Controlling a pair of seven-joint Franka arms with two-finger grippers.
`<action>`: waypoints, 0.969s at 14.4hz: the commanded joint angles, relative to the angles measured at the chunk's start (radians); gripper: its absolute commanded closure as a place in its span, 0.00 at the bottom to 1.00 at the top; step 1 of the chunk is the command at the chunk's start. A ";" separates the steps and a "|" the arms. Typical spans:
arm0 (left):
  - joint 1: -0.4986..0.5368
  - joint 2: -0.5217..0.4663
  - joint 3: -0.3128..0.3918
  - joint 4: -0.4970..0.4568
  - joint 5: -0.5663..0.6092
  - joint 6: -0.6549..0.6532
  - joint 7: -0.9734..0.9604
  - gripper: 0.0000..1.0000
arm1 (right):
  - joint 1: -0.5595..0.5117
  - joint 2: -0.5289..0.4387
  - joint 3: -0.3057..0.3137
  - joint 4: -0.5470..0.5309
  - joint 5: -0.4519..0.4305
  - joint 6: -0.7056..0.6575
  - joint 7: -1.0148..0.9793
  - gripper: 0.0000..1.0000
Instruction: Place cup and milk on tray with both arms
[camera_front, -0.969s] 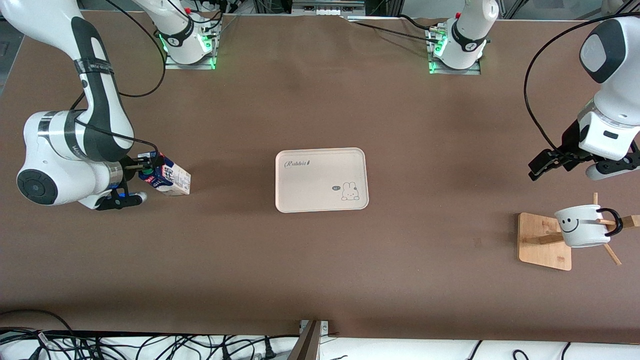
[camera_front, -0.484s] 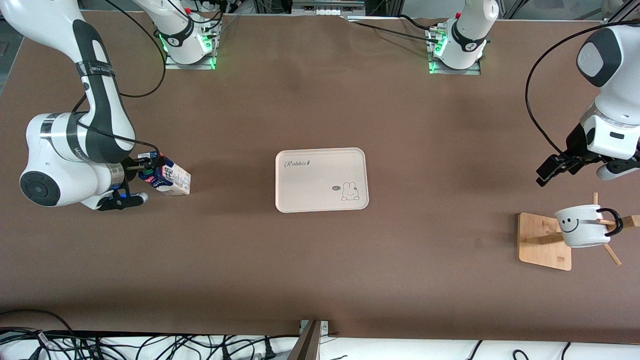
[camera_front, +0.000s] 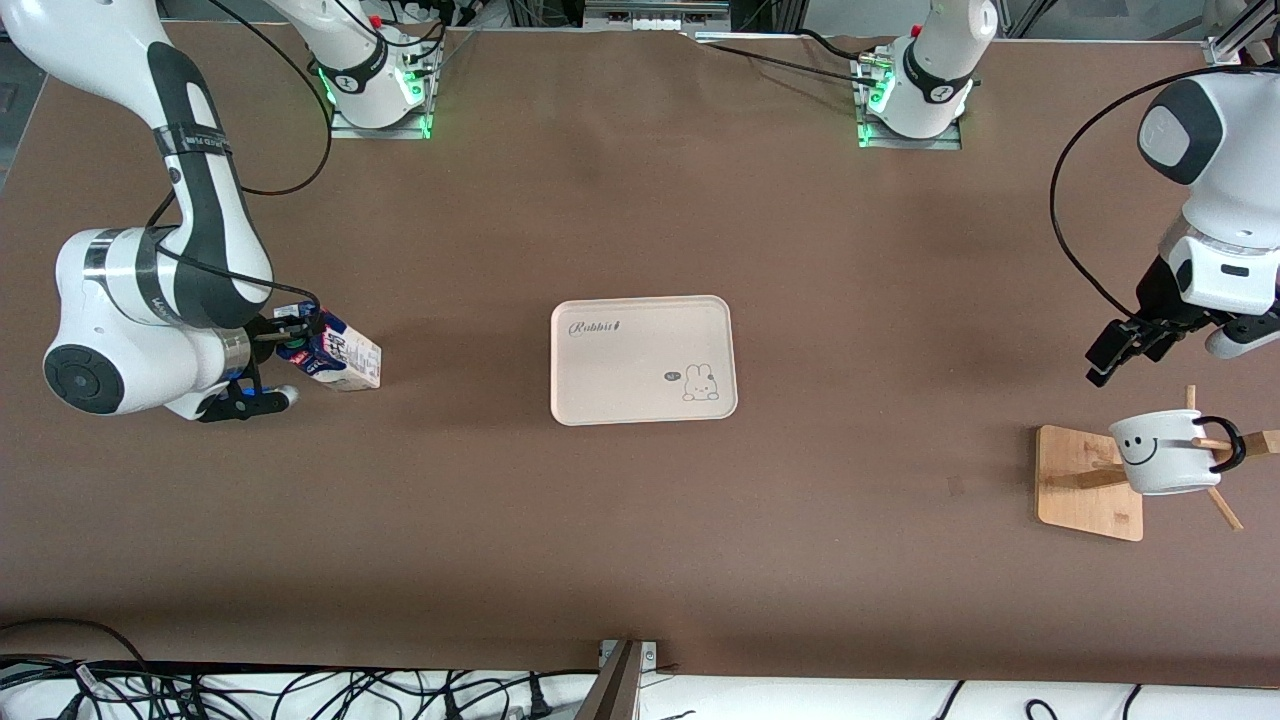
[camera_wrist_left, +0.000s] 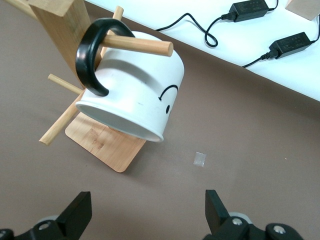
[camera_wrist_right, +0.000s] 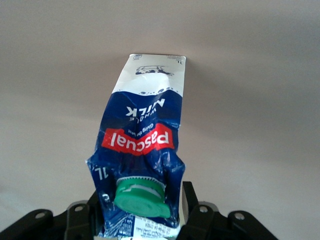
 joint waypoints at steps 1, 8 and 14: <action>0.013 -0.004 -0.006 -0.009 -0.043 0.016 -0.001 0.00 | 0.003 -0.001 0.001 -0.004 -0.004 0.007 -0.009 0.40; 0.025 0.002 -0.006 -0.009 -0.088 0.015 0.001 0.00 | 0.007 -0.001 0.001 0.002 -0.004 0.007 -0.007 0.53; 0.025 0.009 -0.006 -0.007 -0.102 0.015 0.001 0.00 | 0.009 -0.014 0.002 0.003 -0.004 -0.008 -0.003 0.53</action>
